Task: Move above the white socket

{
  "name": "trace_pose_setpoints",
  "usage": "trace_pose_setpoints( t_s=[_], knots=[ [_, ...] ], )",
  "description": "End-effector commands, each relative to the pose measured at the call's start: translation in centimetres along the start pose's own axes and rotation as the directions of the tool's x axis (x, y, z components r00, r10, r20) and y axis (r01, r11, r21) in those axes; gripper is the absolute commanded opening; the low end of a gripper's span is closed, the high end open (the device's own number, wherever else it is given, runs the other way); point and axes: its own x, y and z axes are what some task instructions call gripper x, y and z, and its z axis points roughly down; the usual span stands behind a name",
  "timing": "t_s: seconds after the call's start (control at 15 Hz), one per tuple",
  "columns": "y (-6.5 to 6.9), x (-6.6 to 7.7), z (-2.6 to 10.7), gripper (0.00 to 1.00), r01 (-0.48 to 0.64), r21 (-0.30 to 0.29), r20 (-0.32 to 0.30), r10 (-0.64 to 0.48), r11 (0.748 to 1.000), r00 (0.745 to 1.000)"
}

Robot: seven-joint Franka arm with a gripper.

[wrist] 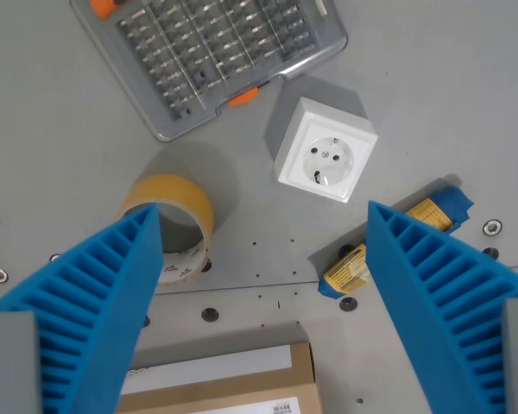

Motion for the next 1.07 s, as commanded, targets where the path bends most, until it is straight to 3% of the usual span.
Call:
trace_pose_setpoints(
  t_s=[0.07,0.53,1.07],
  knots=[
    [0.4,-0.5,1.1,1.00,-0.074,0.003,-0.059,0.074,0.997,0.995],
    [1.2,-1.3,4.2,1.00,-0.152,0.011,-0.097,0.152,0.988,0.984],
    [2.4,-2.2,8.1,1.00,-0.243,0.013,-0.074,0.243,0.970,0.967]
  ],
)
